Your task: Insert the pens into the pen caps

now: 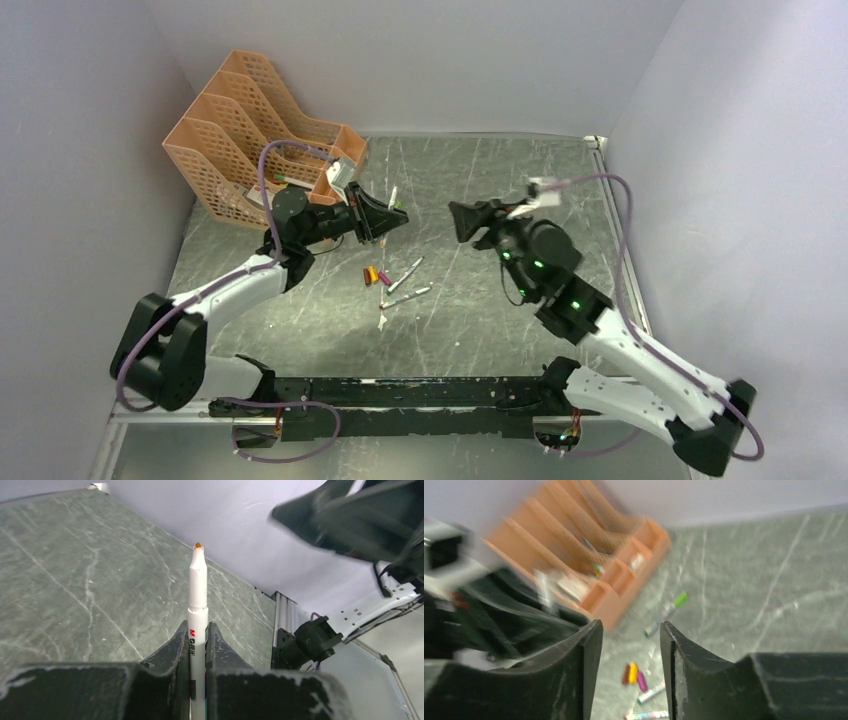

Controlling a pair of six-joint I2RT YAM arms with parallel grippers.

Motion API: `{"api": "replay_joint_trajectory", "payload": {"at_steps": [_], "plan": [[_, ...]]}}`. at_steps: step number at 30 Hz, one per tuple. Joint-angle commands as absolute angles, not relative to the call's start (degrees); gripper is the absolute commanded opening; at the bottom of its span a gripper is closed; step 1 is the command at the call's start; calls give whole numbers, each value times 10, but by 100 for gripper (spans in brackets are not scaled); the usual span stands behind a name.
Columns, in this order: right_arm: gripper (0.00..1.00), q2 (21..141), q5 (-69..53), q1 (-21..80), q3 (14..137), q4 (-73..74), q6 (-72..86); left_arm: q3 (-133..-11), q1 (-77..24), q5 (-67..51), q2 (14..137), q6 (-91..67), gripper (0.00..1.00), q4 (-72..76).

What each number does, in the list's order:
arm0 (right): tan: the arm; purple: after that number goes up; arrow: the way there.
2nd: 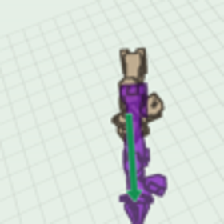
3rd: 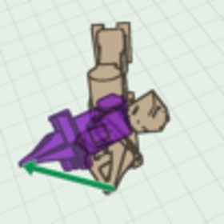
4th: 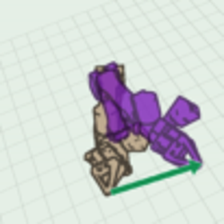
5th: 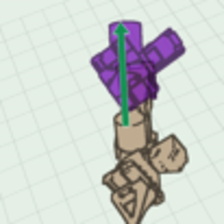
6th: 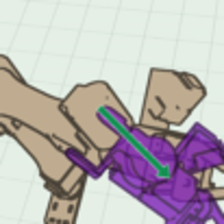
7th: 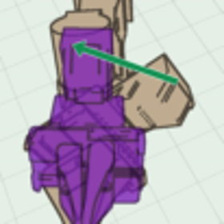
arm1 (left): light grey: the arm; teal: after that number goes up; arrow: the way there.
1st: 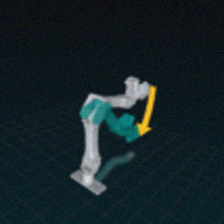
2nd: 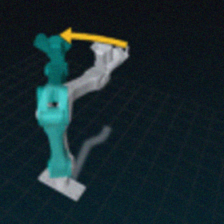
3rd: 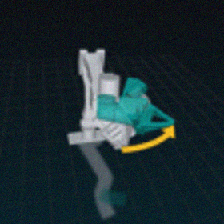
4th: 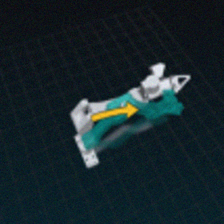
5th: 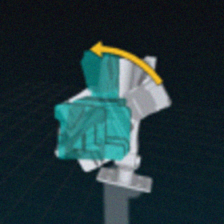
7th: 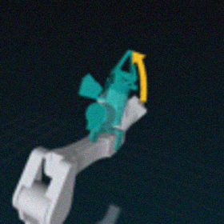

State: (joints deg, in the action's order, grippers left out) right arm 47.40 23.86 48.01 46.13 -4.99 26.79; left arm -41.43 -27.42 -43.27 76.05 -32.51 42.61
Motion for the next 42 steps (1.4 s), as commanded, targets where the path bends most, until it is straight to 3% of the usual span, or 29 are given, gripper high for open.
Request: {"api": "replay_joint_trajectory", "payload": {"at_steps": [1, 2, 3, 7, 10, 12, 15, 18, 23, 42], "plan": [[19, 583, 218, 481, 470, 54, 289, -444, -269, -339, 696, -254, 7, 283], [4, 602, 201, 481, 464, 35, 293, -449, -266, -316, 688, -250, 7, 255], [0, 620, 180, 482, 457, 14, 295, -460, -262, -294, 682, -246, 7, 228], [0, 725, 102, 483, 495, -9, 289, -494, -241, -244, 674, -235, 7, 124], [22, 837, 51, 494, 552, 11, 259, -507, -219, -247, 677, -242, 7, 80], [30, 893, 31, 506, 585, 21, 246, -507, -205, -256, 676, -245, 7, 67], [28, 952, 19, 521, 620, 35, 245, -502, -185, -261, 665, -248, 7, 49], [14, 982, 9, 534, 631, 27, 247, -499, -164, -259, 654, -245, 7, 30], [34, 1035, 11, 547, 653, 40, 229, -494, -142, -287, 654, -248, 7, 34], [34, 1108, 107, 561, 707, 107, 171, -490, -124, -326, 661, -259, 7, 52]]}}
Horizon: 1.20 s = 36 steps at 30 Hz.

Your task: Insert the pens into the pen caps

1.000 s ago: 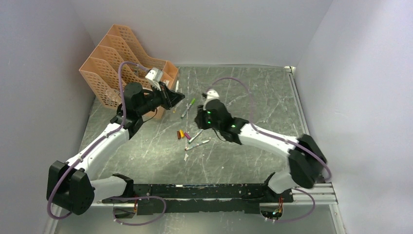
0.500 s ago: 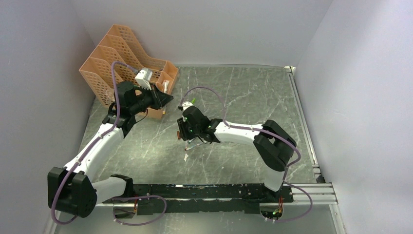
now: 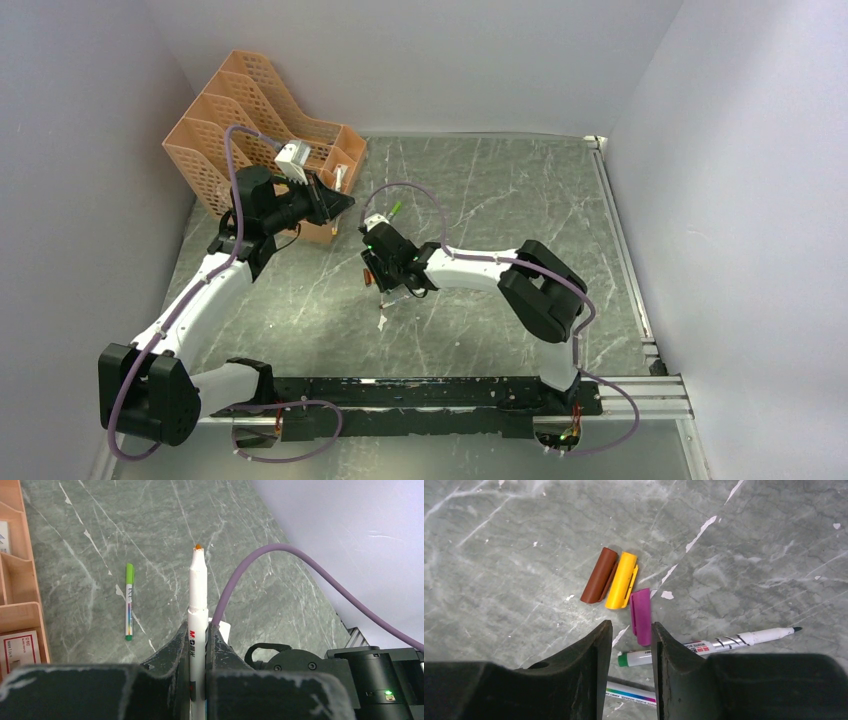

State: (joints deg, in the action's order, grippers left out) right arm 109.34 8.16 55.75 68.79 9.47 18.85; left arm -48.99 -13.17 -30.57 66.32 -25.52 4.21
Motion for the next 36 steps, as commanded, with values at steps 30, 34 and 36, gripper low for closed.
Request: {"api": "replay_joint_trajectory", "payload": {"at_steps": [30, 34, 36], "plan": [[4, 1138, 134, 563, 718, 123, 162, -484, -122, -351, 666, -266, 7, 57], [0, 1092, 156, 563, 712, 138, 168, -482, -122, -388, 671, -266, 7, 79], [0, 1063, 173, 563, 715, 149, 168, -474, -123, -411, 670, -280, 7, 108]]}}
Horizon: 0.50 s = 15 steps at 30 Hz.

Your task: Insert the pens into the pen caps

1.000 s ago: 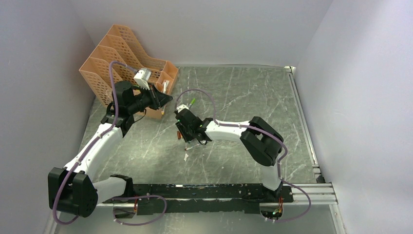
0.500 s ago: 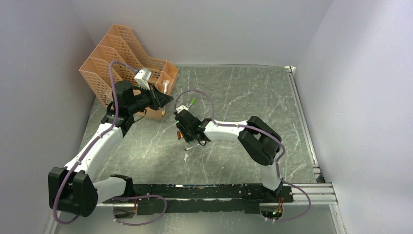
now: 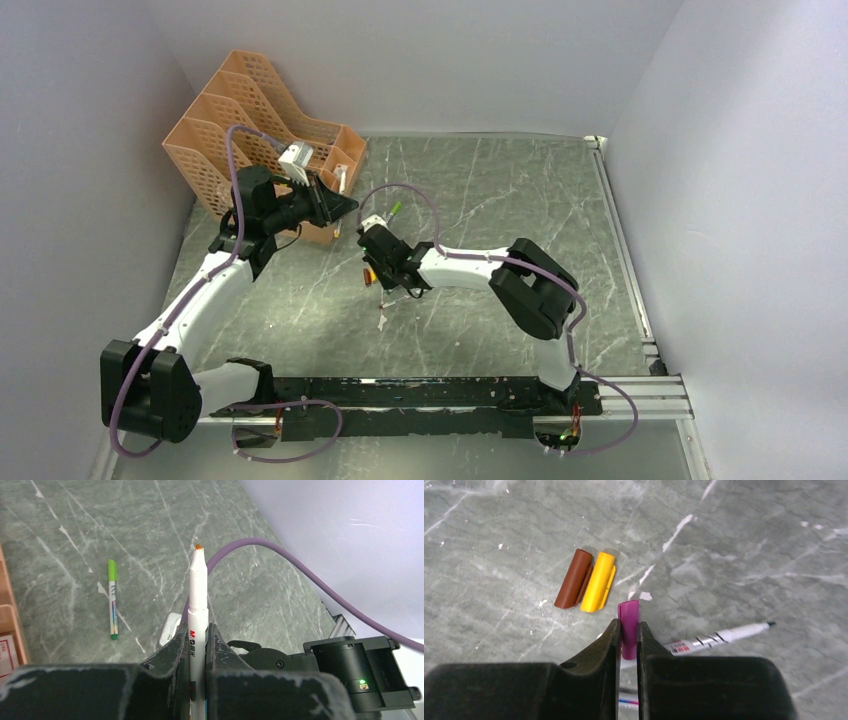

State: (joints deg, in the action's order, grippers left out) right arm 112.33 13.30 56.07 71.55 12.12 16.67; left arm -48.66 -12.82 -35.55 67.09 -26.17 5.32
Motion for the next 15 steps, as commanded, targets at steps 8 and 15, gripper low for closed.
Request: {"api": "replay_joint_trajectory", "payload": {"at_steps": [8, 15], "plan": [[0, 847, 223, 542, 629, 32, 233, -418, -141, -438, 681, -404, 7, 300], [0, 647, 124, 451, 381, -334, 396, -377, -248, -377, 719, -535, 7, 501]]}}
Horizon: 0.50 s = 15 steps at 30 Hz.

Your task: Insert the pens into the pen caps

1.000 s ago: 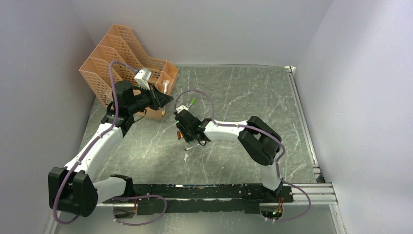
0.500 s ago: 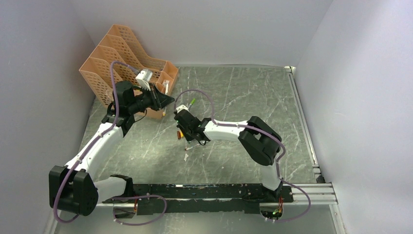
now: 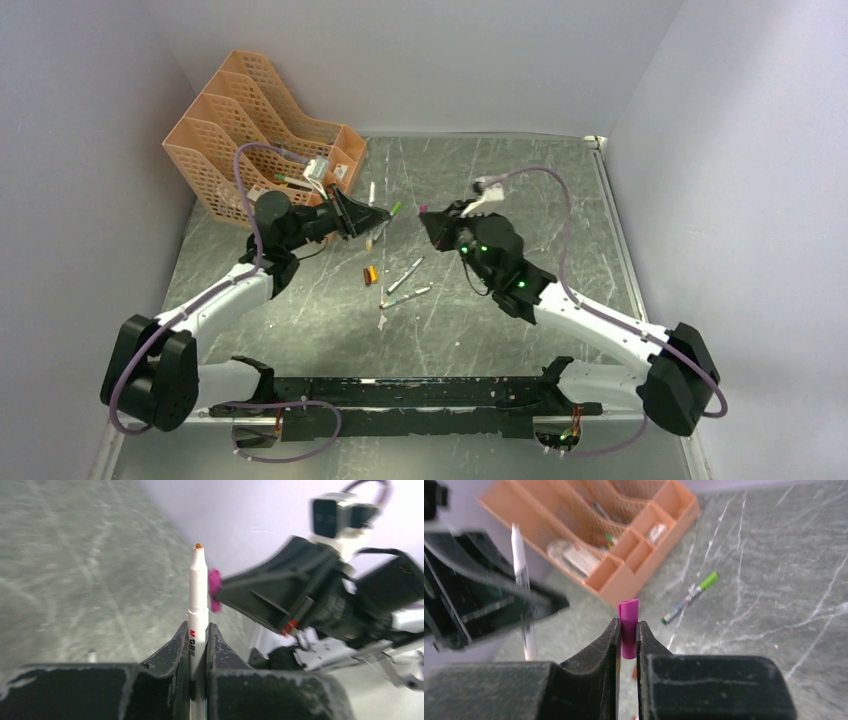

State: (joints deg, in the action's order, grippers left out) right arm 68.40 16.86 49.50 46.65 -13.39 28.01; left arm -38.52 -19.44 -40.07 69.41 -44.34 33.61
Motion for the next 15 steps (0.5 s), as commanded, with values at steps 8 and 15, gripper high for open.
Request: {"api": "replay_joint_trajectory", "payload": {"at_steps": [8, 15], "plan": [[0, 590, 107, 376, 336, -443, 456, -401, -334, -361, 813, -634, 7, 646], [0, 609, 96, 363, 356, -469, 455, -407, -364, -357, 886, -720, 7, 766]]}}
